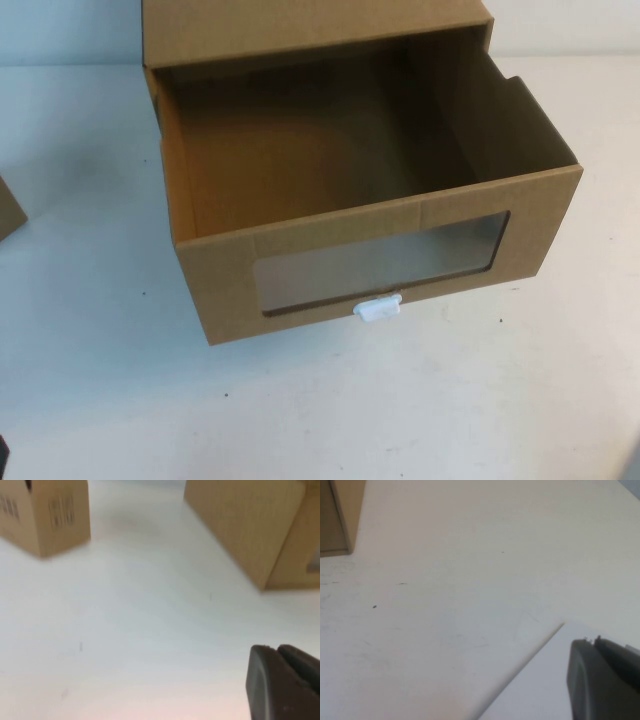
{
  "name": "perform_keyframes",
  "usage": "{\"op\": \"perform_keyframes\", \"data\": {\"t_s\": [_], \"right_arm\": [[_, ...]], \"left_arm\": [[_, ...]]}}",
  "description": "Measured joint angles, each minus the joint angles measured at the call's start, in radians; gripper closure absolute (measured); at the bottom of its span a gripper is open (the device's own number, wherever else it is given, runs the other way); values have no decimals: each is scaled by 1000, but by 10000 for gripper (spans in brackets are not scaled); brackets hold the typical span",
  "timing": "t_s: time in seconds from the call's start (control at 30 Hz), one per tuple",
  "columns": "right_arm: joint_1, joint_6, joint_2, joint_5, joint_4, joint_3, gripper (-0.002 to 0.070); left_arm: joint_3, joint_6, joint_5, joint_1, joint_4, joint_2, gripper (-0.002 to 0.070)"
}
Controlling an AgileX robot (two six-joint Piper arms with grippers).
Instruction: Open the shoe box
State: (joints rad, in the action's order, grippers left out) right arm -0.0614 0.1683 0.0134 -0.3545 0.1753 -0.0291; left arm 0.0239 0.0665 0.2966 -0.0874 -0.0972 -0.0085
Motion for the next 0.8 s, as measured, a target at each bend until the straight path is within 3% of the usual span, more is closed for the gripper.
{"op": "perform_keyframes", "data": {"t_s": [0.8], "right_arm": [[0,0,0,0,4,0,694]], "left_arm": [[0,16,52,0,-4,0,681]]}}
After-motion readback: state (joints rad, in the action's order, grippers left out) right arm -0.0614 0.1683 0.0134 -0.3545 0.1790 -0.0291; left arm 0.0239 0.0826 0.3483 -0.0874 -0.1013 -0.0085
